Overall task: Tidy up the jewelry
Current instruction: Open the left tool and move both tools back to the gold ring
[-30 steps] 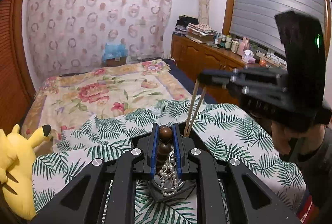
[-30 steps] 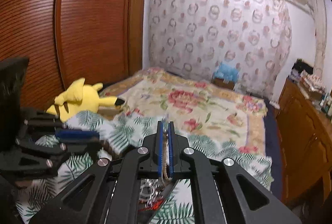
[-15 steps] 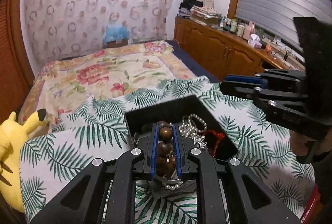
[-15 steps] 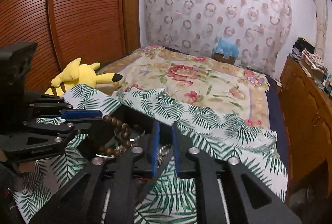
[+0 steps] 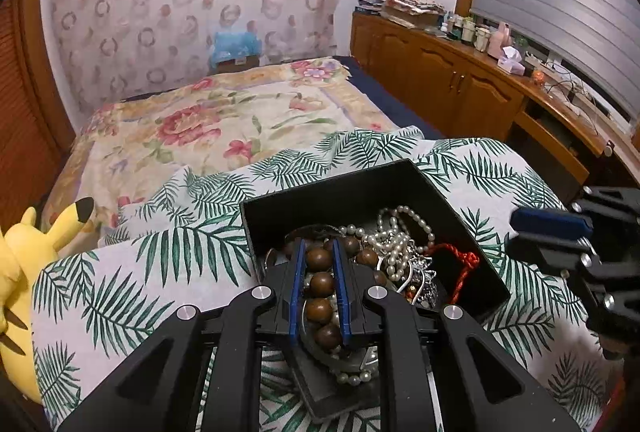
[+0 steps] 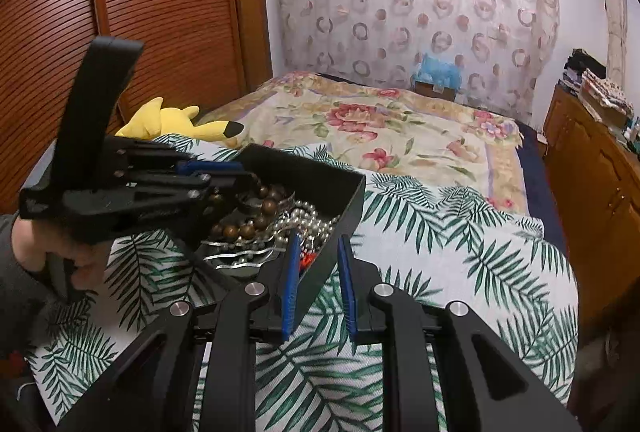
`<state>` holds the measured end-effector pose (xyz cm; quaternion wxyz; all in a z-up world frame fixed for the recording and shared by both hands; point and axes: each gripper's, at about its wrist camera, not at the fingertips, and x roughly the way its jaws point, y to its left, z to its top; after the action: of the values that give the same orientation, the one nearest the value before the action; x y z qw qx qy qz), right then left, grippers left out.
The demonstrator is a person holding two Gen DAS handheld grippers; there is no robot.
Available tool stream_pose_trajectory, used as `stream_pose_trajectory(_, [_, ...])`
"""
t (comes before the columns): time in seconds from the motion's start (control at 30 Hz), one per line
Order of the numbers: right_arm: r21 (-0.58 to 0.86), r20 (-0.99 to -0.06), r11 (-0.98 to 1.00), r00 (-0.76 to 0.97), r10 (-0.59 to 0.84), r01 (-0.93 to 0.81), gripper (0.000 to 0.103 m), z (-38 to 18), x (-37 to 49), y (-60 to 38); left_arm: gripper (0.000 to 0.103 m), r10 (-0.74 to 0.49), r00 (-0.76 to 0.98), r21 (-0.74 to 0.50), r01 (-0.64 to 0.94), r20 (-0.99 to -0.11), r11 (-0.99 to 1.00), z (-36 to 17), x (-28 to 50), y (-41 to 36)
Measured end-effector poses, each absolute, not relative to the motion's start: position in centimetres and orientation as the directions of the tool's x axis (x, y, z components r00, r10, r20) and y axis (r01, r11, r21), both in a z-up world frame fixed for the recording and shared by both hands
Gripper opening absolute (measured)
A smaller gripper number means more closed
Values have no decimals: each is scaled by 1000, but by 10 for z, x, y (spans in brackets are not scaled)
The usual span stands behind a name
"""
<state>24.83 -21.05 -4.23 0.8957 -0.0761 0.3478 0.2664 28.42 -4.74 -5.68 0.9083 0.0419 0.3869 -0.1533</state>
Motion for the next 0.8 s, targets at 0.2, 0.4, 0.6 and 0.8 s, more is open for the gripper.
stream_pose_trajectory(0.2, [65,-673,851,607,423,-521,21,-48,233,-218,13,-230,654,-25,307,-720,951,-59,284,-50])
stream_pose_trajectory(0.4, [78,-679,856,601,421,-511,21,-57,208,-226,49,-218,689,5,306,-691,952,-49,256,-54])
stream_pose_trajectory(0.6, [74,-688,861,600,409,-503,21,-65,185,-231,68,-218,697,-9,290,-683,957,-47,225,-51])
stream_pose_trajectory(0.8, [76,-702,866,590,399,-495,21,-75,164,-231,84,-229,696,-29,286,-681,958,-49,194,-47])
